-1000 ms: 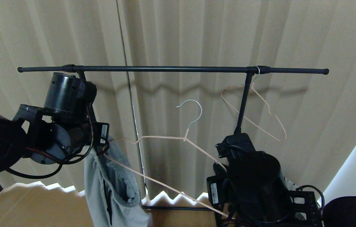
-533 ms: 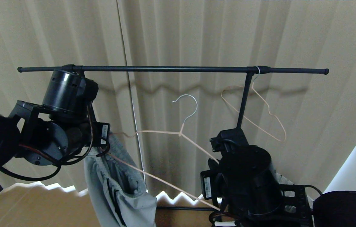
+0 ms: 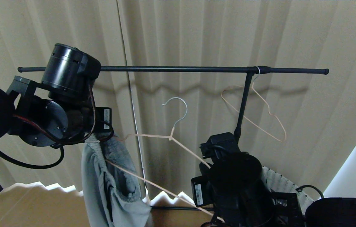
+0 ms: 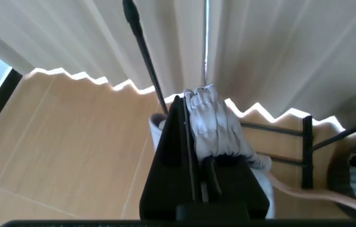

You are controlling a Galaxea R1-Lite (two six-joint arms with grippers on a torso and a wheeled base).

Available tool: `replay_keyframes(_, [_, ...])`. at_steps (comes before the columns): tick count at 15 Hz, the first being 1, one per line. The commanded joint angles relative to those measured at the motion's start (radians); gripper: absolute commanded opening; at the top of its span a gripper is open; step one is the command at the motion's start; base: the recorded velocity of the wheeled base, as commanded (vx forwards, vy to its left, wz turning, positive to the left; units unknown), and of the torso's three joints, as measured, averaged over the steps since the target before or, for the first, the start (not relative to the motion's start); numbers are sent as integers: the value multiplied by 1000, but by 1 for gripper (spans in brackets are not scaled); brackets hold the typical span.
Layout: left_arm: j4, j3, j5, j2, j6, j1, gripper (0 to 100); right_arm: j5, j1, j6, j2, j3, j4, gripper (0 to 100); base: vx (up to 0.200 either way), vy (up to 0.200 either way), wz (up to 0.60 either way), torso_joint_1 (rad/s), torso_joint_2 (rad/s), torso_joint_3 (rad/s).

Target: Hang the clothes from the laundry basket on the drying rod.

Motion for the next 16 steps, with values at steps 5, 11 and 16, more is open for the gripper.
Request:
replay_keyframes(5, [-2, -29, 35, -4, 0, -119, 0, 1, 3, -5, 70, -85, 2, 0, 0, 0, 0, 0, 0, 0])
replay_keyframes(11, [1, -77, 40, -3, 1, -200, 0, 3, -6, -6, 112, -134, 5, 0, 0, 0, 0, 0, 0, 0])
replay_keyframes(16, [-11, -80, 43, -36, 80, -255, 0, 38, -103, -34, 112, -169, 3, 0, 0, 0, 0, 0, 0, 0])
